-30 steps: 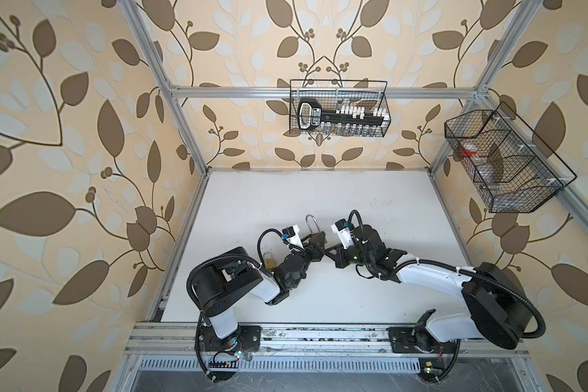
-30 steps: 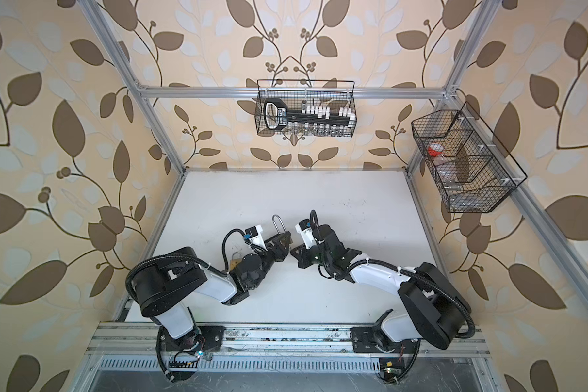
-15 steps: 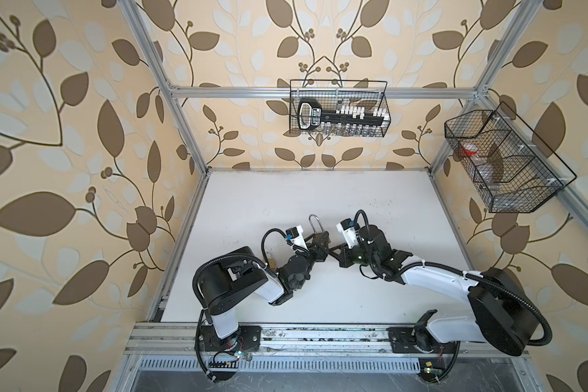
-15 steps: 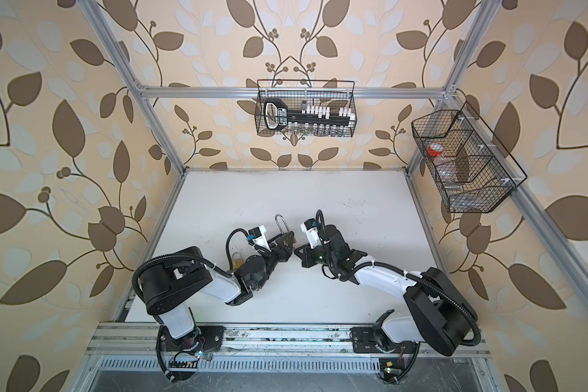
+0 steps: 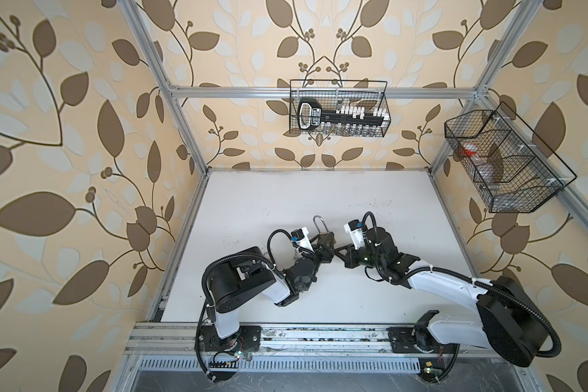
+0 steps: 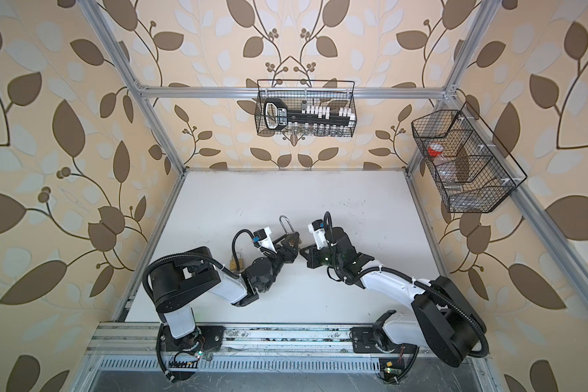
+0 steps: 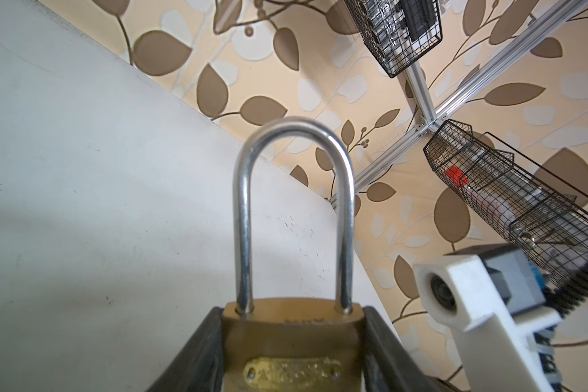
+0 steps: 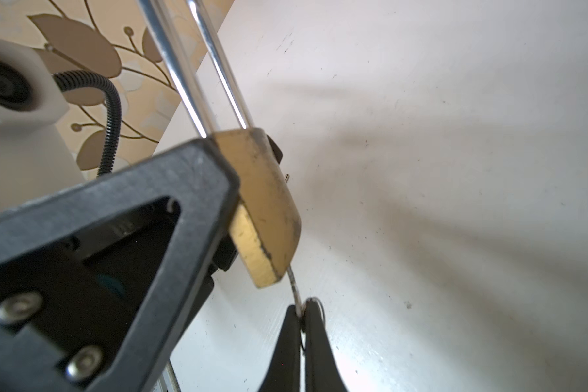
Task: Unlock with the key
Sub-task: 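Adjust the key against the padlock keyhole with the right gripper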
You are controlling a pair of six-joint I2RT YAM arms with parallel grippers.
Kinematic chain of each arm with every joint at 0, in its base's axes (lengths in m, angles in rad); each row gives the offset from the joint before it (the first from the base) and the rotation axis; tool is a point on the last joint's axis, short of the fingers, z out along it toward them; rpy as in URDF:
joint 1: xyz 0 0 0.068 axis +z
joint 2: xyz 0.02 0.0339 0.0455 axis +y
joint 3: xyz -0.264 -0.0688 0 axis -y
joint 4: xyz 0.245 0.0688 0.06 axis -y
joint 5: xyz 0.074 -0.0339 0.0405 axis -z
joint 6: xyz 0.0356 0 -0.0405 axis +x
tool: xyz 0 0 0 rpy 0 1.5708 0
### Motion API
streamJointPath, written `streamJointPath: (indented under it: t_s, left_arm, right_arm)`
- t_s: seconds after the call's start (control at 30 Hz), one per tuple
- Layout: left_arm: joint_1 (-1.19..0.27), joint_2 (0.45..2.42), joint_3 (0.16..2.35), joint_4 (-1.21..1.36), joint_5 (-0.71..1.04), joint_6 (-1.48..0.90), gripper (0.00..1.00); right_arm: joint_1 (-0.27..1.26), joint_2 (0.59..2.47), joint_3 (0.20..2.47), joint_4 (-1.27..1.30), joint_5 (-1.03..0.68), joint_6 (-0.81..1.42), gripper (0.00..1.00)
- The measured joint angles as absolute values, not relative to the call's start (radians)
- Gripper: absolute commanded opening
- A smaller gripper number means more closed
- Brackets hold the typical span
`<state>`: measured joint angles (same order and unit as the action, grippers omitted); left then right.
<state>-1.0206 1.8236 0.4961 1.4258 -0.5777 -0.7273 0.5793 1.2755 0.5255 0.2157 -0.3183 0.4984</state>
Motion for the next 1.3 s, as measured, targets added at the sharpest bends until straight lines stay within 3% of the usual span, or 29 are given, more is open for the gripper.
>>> streamJointPath:
  t_s: [0.93, 1.3]
  left_arm:
    - [-1.095, 1.839, 0.530, 1.430, -0.726, -0.709, 0.00]
    - [-1.100, 1.772, 0.567, 1.233, -0.742, -0.798, 0.00]
  right_arm:
    - [0.635, 1.190, 0.501, 0.175, -0.210, 0.458, 0.00]
    - [0.643, 1.168, 0.501, 0.157, -0.165, 0.426, 0.00]
